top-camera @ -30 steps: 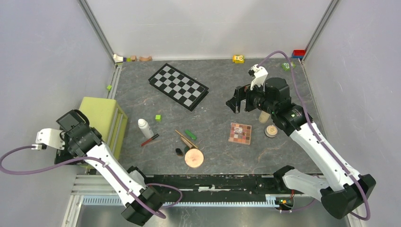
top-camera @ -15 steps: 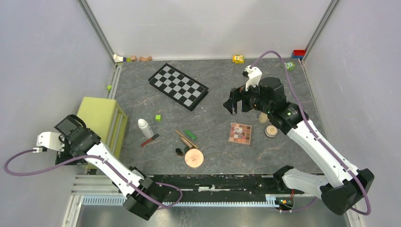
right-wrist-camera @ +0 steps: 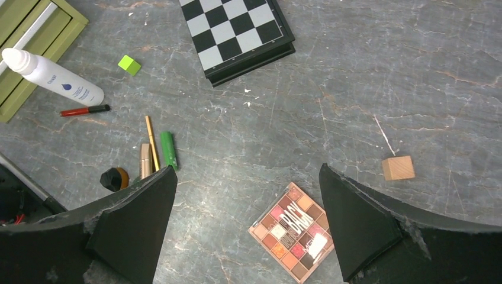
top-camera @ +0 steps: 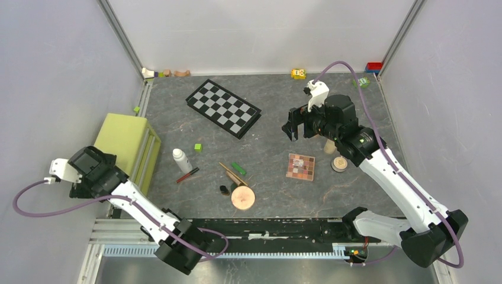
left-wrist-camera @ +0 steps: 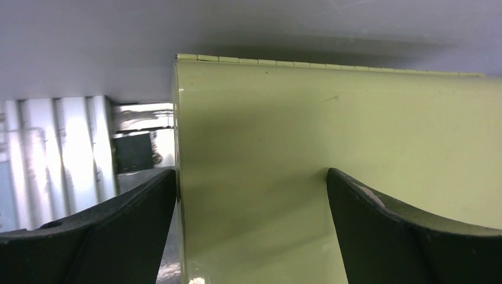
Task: Organize the makeup
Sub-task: Move the storage box to the center of the board.
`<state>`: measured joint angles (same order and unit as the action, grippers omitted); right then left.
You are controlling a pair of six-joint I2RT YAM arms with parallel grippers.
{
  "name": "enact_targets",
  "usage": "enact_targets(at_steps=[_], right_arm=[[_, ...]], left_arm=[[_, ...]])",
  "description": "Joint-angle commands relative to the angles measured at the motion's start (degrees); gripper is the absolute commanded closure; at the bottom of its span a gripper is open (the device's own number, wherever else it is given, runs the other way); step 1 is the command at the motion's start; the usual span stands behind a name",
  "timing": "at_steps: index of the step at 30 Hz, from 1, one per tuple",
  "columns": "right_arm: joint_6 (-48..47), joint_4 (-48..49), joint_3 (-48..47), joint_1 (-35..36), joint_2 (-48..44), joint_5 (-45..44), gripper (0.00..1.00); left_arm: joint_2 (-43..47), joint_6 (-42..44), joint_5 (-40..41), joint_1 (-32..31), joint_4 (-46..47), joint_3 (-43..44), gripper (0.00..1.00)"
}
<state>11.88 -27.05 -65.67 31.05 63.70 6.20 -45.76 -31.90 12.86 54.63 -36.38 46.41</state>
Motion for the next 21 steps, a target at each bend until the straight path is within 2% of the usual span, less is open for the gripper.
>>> enact_targets(at_steps=[1, 10, 14, 21], right_arm=[[-1.6, 0.8, -2.5, 0.2, -0.5, -2.7, 0.03], [-2.0, 3.5, -1.0, 0.2, -0.3, -2.1, 0.03], [-3.1, 6.7, 0.6, 0.2, 0.5, 1.0, 0.03], [-2.3, 9.8, 0.2, 0.2, 6.4, 8.8, 0.03]], left_arm=[[-3.7, 0.6, -17.6, -2.9, 9.4, -1.5, 0.00], [-11.9, 3.0, -15.0, -18.2, 12.4, 2.4, 0.00], [-15.8, 4.1, -13.1, -26.8, 12.8, 5.1, 0.00], [-22.5, 4.5, -13.7, -35.8, 14.5, 8.2, 0.00]])
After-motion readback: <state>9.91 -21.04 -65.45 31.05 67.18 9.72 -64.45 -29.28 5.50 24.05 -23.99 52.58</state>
